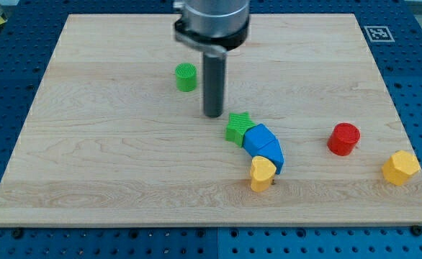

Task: Push the green circle to the bottom left side of the red star

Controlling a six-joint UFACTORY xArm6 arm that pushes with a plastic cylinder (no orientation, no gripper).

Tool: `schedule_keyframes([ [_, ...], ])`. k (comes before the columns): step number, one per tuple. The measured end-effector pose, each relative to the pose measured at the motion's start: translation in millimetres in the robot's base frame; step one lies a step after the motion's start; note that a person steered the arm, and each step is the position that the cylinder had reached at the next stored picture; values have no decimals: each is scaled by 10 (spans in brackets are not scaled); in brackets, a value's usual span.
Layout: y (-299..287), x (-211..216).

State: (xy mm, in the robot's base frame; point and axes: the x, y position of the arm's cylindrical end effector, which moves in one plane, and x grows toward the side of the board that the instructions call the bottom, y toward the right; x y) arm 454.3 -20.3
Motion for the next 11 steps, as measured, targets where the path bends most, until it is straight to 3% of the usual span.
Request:
schedule_keyframes([
  [1,-379,-112],
  [7,-114,-1502],
  [9,-203,-1561],
  [11,169,-1388],
])
